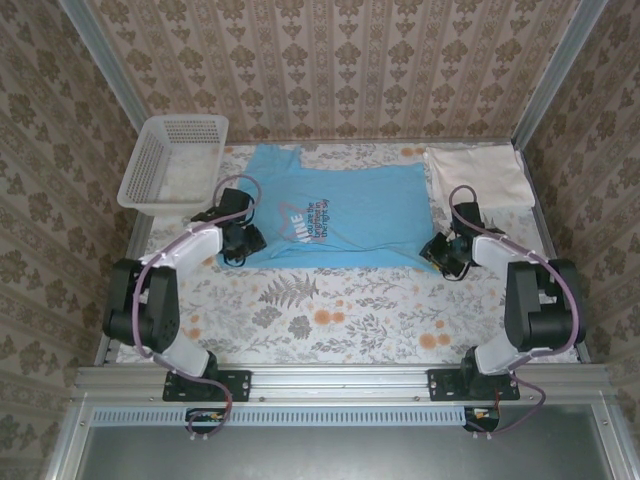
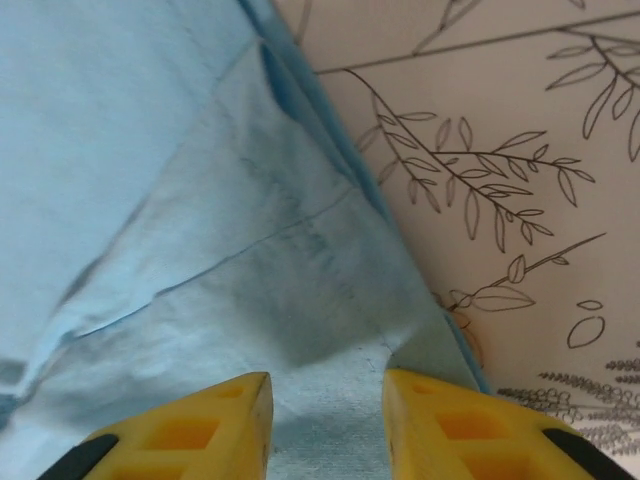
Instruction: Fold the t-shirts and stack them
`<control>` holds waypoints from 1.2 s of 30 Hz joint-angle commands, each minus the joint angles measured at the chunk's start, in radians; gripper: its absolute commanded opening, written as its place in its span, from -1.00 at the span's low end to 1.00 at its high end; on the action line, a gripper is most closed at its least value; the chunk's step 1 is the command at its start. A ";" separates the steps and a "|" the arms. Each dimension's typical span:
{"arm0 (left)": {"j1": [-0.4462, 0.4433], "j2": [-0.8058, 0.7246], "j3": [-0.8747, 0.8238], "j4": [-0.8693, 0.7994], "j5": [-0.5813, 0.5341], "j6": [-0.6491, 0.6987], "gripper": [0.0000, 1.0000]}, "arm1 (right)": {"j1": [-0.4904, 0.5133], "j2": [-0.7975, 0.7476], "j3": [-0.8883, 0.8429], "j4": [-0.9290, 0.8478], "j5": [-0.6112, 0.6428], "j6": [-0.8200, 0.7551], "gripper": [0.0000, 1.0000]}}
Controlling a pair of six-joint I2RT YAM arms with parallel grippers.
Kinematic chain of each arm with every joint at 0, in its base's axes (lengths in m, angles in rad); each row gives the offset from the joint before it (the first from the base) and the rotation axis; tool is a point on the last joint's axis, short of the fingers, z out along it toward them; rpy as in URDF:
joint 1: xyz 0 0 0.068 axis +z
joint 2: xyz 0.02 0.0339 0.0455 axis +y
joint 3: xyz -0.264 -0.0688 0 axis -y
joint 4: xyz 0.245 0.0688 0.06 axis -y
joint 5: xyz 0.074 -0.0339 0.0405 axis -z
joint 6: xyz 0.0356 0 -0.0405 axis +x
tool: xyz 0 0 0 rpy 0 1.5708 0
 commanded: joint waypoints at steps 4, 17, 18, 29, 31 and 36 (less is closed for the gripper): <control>0.049 0.104 -0.011 0.039 -0.096 0.014 -0.26 | -0.002 0.055 0.060 -0.091 0.099 -0.032 -0.18; 0.178 0.060 -0.091 0.000 -0.140 0.047 -0.19 | -0.034 0.079 0.083 -0.138 0.156 -0.061 -0.07; 0.178 0.047 -0.091 -0.002 -0.125 0.047 -0.16 | -0.034 0.061 0.073 -0.133 0.161 -0.059 -0.04; 0.071 -0.165 0.004 -0.053 -0.027 0.054 -0.02 | 0.096 -0.251 -0.052 -0.011 0.057 0.024 0.02; 0.042 -0.157 -0.001 -0.026 0.010 0.040 -0.15 | 0.180 -0.212 -0.030 0.033 0.016 0.054 -0.15; 0.005 -0.077 0.002 0.018 0.020 0.035 -0.31 | 0.407 -0.007 0.119 0.073 0.050 0.109 -0.40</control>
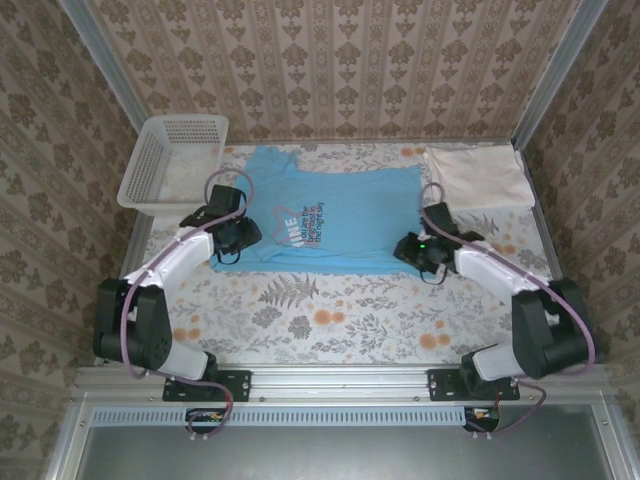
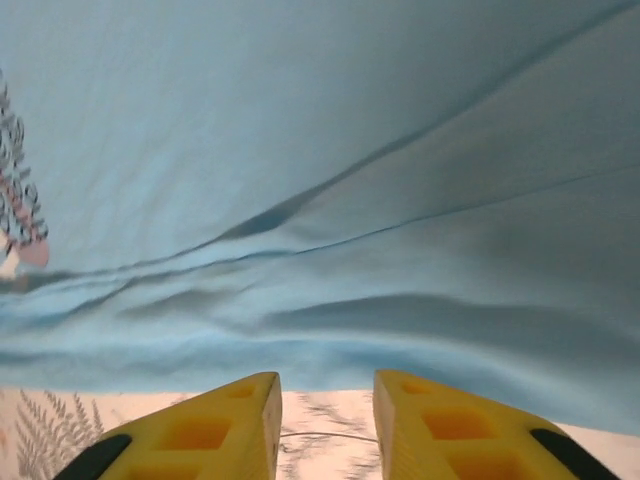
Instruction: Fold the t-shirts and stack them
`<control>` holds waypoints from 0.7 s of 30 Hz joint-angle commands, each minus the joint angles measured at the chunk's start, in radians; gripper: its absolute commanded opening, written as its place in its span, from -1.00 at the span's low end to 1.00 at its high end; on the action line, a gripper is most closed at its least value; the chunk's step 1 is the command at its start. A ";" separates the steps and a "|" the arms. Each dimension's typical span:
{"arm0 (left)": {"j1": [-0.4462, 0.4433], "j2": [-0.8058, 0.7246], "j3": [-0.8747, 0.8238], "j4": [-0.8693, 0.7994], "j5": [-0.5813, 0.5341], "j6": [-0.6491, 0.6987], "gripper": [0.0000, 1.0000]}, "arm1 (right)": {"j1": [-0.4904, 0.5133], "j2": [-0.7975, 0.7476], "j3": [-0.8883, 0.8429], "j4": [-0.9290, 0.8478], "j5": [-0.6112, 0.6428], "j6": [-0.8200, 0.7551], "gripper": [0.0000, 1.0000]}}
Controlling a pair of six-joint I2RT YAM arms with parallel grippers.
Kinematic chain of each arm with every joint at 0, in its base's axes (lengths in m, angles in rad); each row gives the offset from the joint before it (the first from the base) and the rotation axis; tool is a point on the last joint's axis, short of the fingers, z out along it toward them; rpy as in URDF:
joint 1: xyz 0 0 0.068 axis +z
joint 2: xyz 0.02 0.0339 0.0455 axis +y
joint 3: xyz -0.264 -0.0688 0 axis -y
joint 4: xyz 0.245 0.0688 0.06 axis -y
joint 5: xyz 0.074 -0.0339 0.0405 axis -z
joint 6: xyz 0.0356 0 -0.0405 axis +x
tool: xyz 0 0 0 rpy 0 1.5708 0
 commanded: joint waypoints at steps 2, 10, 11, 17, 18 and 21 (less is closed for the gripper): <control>-0.004 0.090 0.011 0.013 0.018 0.007 -0.33 | 0.146 0.164 0.154 0.031 0.015 0.058 -0.43; -0.004 0.204 -0.052 0.065 -0.042 0.035 -0.43 | 0.299 0.393 0.326 0.028 0.066 0.112 -0.43; -0.004 0.213 -0.062 0.071 -0.040 0.035 -0.43 | 0.311 0.413 0.336 0.020 0.071 0.117 -0.43; -0.009 0.183 -0.146 0.085 -0.028 0.041 -0.45 | 0.347 0.467 0.324 -0.015 0.082 0.151 -0.42; -0.012 0.167 -0.165 0.087 -0.025 0.042 -0.45 | 0.351 0.466 0.311 -0.011 0.083 0.154 -0.42; -0.029 0.100 -0.228 0.085 -0.023 0.041 -0.45 | 0.355 0.455 0.261 -0.006 0.085 0.171 -0.41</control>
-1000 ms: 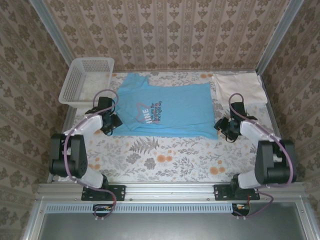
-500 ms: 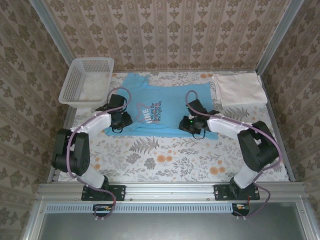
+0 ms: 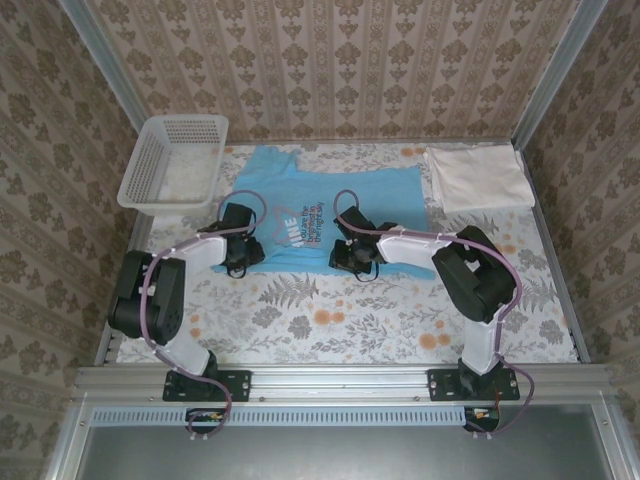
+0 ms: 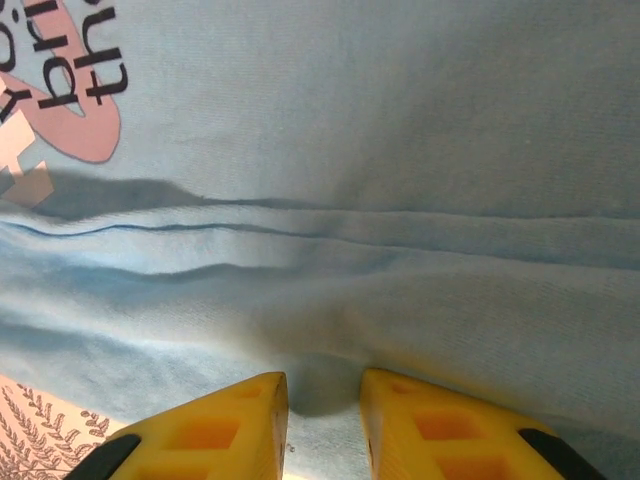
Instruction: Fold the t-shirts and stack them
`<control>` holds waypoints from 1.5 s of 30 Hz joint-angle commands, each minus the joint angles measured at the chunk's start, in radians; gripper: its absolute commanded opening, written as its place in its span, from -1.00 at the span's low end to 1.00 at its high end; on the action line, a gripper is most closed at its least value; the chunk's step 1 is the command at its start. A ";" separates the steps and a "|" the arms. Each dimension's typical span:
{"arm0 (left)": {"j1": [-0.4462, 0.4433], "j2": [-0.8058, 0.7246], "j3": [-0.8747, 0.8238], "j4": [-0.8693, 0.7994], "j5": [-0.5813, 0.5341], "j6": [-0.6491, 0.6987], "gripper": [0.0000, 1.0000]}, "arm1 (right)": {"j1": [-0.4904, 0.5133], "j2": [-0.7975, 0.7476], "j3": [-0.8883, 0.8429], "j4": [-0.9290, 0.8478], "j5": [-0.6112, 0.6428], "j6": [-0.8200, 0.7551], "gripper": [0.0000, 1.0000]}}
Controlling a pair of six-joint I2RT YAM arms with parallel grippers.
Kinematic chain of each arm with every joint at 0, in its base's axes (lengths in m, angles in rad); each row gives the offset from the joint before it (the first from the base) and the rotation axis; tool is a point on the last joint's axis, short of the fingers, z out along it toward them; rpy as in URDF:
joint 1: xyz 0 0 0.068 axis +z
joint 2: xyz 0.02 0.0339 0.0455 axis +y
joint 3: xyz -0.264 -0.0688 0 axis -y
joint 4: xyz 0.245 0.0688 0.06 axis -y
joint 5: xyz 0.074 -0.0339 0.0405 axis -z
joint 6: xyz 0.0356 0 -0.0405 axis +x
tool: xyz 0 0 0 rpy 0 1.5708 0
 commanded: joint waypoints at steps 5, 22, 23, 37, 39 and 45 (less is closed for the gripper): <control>-0.064 -0.160 -0.181 -0.098 -0.004 -0.005 -0.43 | 0.045 -0.043 -0.165 -0.042 0.034 0.075 -0.41; -0.178 -0.520 -0.399 -0.218 -0.059 -0.125 -0.38 | 0.296 -0.423 -0.500 -0.006 0.238 0.359 -0.30; -0.178 -0.545 -0.398 -0.224 -0.060 -0.123 -0.38 | 0.297 -0.438 -0.499 -0.011 0.251 0.355 -0.28; 0.122 -0.667 -0.344 -0.181 -0.046 -0.003 -0.66 | 0.419 -0.305 -0.086 0.001 0.270 -0.096 0.01; 0.182 -0.650 -0.357 -0.167 -0.001 0.015 -0.68 | 0.455 -0.187 0.063 -0.083 0.262 -0.144 -0.04; 0.236 -0.622 -0.393 -0.138 0.057 -0.003 -0.70 | 0.538 0.105 0.440 -0.294 0.313 -0.236 -0.13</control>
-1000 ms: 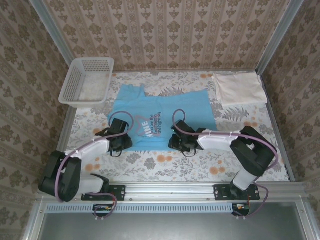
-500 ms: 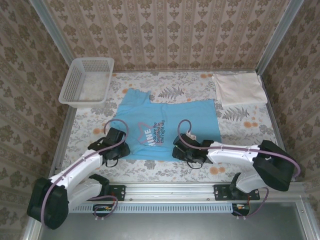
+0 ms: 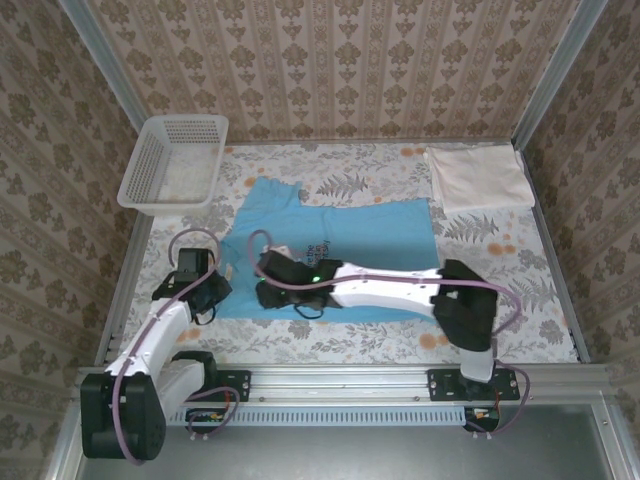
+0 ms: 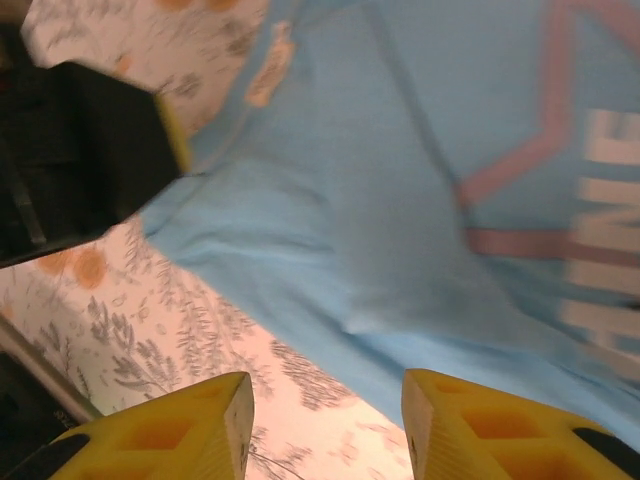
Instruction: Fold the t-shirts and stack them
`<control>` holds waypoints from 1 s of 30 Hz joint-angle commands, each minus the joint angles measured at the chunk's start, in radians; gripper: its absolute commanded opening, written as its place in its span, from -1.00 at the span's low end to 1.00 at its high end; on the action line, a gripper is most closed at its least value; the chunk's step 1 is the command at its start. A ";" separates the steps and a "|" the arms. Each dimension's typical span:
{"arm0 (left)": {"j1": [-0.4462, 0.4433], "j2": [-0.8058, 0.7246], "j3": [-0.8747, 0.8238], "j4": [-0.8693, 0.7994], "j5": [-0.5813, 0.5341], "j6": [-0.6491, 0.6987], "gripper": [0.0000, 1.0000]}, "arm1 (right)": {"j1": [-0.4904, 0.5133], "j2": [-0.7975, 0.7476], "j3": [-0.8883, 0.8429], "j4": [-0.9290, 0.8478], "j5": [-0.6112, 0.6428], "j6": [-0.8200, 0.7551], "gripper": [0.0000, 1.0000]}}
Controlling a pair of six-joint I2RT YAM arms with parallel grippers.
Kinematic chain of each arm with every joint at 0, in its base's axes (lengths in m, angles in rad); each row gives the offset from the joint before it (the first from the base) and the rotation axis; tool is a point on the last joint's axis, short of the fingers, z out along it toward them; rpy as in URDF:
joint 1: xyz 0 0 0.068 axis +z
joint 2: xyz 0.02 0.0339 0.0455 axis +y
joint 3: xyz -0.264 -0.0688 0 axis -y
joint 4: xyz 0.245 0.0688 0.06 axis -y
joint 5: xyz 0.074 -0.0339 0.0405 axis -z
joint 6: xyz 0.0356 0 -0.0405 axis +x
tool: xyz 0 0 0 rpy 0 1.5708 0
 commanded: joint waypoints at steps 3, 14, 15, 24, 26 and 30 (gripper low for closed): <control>0.041 0.032 -0.025 0.032 0.067 0.011 -0.69 | 0.030 0.149 0.161 -0.188 0.029 -0.097 -0.20; 0.084 0.122 -0.020 0.068 0.129 0.008 -0.74 | 0.031 0.310 0.320 -0.300 0.083 -0.148 -0.19; 0.084 0.119 -0.021 0.069 0.128 0.007 -0.74 | 0.029 0.320 0.329 -0.307 0.089 -0.149 -0.19; 0.084 0.113 -0.024 0.063 0.121 0.004 -0.74 | 0.021 0.404 0.415 -0.364 0.122 -0.154 -0.20; 0.084 0.113 -0.023 0.063 0.120 0.005 -0.74 | 0.017 0.419 0.436 -0.378 0.126 -0.151 -0.28; 0.083 0.113 -0.023 0.062 0.120 0.005 -0.75 | 0.011 0.423 0.443 -0.377 0.121 -0.148 -0.43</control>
